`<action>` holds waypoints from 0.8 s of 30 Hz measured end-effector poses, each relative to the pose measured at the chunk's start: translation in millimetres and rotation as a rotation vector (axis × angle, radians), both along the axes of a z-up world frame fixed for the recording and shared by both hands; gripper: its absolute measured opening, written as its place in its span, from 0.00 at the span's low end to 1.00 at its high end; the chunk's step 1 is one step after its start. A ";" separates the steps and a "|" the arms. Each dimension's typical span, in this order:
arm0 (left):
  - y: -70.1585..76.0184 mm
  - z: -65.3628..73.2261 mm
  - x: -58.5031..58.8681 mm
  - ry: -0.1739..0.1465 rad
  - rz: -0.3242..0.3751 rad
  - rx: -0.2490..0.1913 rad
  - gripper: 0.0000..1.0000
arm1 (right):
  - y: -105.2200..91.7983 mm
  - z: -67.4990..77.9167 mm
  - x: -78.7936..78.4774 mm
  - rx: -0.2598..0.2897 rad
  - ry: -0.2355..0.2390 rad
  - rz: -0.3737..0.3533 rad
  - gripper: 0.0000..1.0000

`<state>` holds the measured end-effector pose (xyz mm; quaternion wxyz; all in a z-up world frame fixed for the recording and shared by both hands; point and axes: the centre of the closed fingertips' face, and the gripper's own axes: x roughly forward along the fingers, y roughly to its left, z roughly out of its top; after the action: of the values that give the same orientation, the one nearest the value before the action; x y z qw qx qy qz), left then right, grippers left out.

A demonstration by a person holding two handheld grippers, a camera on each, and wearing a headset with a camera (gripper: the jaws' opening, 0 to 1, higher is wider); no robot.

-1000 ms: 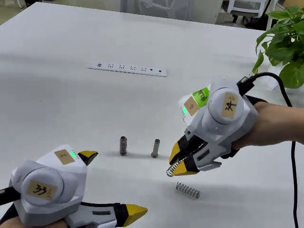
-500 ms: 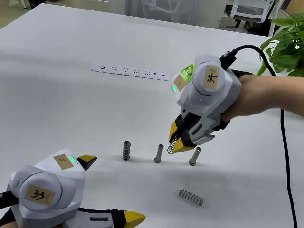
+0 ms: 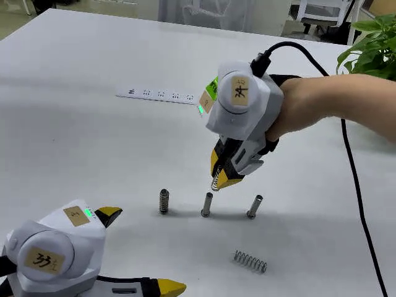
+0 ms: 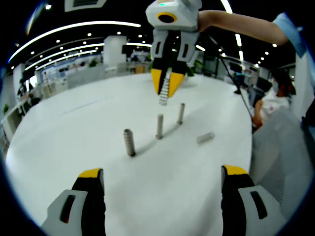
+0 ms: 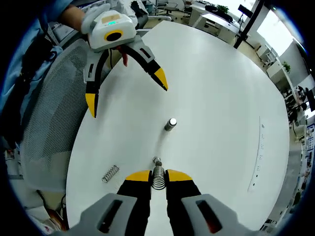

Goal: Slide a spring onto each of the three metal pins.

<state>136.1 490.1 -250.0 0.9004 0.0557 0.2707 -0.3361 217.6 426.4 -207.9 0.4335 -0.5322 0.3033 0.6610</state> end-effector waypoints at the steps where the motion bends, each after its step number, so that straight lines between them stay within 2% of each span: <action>1: -0.1 0.3 0.4 -0.001 0.001 -0.001 1.00 | 0.2 -0.9 0.1 -0.002 0.003 0.001 0.12; 9: 0.1 -0.1 1.1 -0.004 0.005 -0.007 1.00 | 3.9 -6.0 -3.1 -0.011 0.014 0.019 0.12; 16: 2.8 -3.2 -1.1 0.006 0.010 -0.008 1.00 | 5.2 -14.5 -1.6 -0.035 0.009 0.026 0.12; 24: 5.4 -7.2 -4.8 0.016 0.017 -0.006 1.00 | 5.3 -17.9 -2.4 -0.049 0.013 0.031 0.12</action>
<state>131.3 495.4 -257.2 0.9010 0.0479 0.2774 -0.3299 215.1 431.8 -225.8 0.4083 -0.5430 0.3137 0.6634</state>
